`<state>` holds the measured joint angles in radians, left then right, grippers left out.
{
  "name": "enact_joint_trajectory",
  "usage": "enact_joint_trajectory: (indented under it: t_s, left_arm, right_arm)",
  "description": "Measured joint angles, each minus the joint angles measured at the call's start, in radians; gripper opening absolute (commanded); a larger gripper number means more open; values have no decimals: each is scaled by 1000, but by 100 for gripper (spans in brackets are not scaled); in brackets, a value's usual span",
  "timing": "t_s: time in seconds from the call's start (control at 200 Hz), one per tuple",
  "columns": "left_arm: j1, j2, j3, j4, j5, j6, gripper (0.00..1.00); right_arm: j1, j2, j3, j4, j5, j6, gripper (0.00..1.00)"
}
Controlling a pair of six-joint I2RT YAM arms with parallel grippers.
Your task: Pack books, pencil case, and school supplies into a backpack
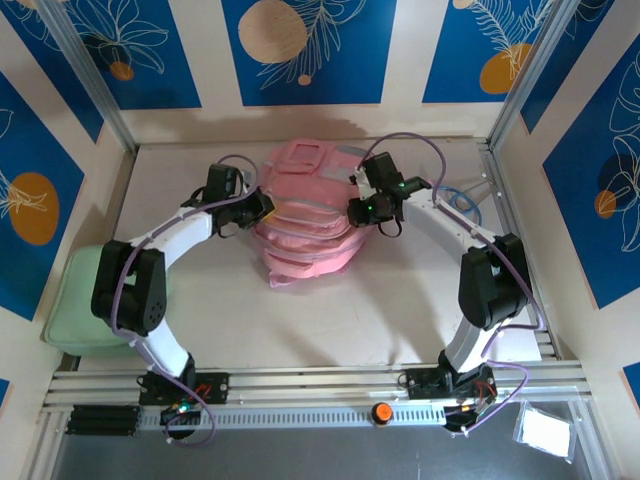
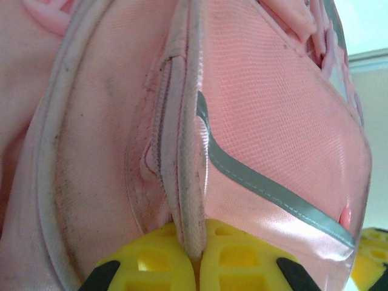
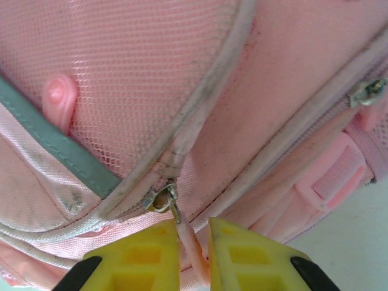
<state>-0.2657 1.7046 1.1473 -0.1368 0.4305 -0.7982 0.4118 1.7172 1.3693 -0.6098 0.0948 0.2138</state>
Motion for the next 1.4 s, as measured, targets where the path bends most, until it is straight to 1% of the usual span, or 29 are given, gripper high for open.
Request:
enact_joint_trajectory:
  t_s: [0.105, 0.135, 0.19, 0.215, 0.25, 0.27, 0.305, 0.35, 0.42, 0.505, 0.59, 0.675, 0.755, 0.855, 0.93, 1.01, 1.08, 1.19, 1.29, 1.4]
  left_arm:
    - [0, 12, 27, -33, 26, 51, 0]
    - [0, 14, 31, -39, 32, 63, 10]
    - [0, 14, 39, -52, 36, 80, 15]
    - [1, 14, 43, -60, 38, 90, 17]
    - [2, 13, 46, -70, 42, 106, 22]
    - [3, 12, 47, -77, 43, 111, 26]
    - [6, 8, 49, -91, 42, 128, 36]
    - [11, 0, 49, -108, 40, 153, 52]
    - [18, -29, 49, -130, 22, 176, 71]
    - [27, -94, 48, -151, -43, 199, 86]
    - [34, -197, 20, -146, -167, 250, 100]
    - [37, -307, -47, -125, -313, 294, 100]
    - [37, -408, -158, -67, -476, 351, 100]
    - [39, -483, -312, 10, -664, 427, 100]
    - [42, -508, -431, 88, -776, 494, 100]
    - [46, -525, -555, 186, -855, 564, 100]
    - [56, -532, -640, 268, -888, 615, 99]
    - [101, -528, -710, 381, -882, 669, 99]
    - [146, -488, -729, 493, -834, 705, 99]
    - [189, -420, -751, 614, -737, 733, 100]
  right_arm:
    - [-17, 2, 16, -19, -8, 23, 22]
    - [-20, 2, 19, -24, -9, 31, 23]
    - [-24, 2, 22, -32, -9, 48, 26]
    - [-26, 2, 22, -34, -8, 55, 30]
    - [-30, 0, 22, -35, 1, 68, 39]
    - [-34, 0, 22, -34, 11, 69, 44]
    - [-42, -8, 14, -21, 22, 73, 49]
    - [-56, -34, -9, 2, 37, 91, 56]
    - [-72, -105, -64, 43, 52, 100, 65]
    - [-82, -217, -137, 103, 77, 104, 75]
    - [-90, -335, -212, 186, 124, 111, 87]
    - [-102, -430, -298, 278, 179, 109, 100]
    - [-136, -481, -380, 350, 249, 118, 99]
    - [-187, -489, -463, 402, 345, 128, 99]
    - [-224, -491, -531, 440, 402, 143, 99]
    - [-259, -498, -612, 496, 451, 152, 99]
    - [-280, -519, -710, 590, 495, 145, 99]
    - [-296, -537, -847, 731, 531, 123, 99]
    - [-310, -515, -885, 804, 530, 103, 99]
    - [-314, -480, -916, 942, 502, 66, 99]
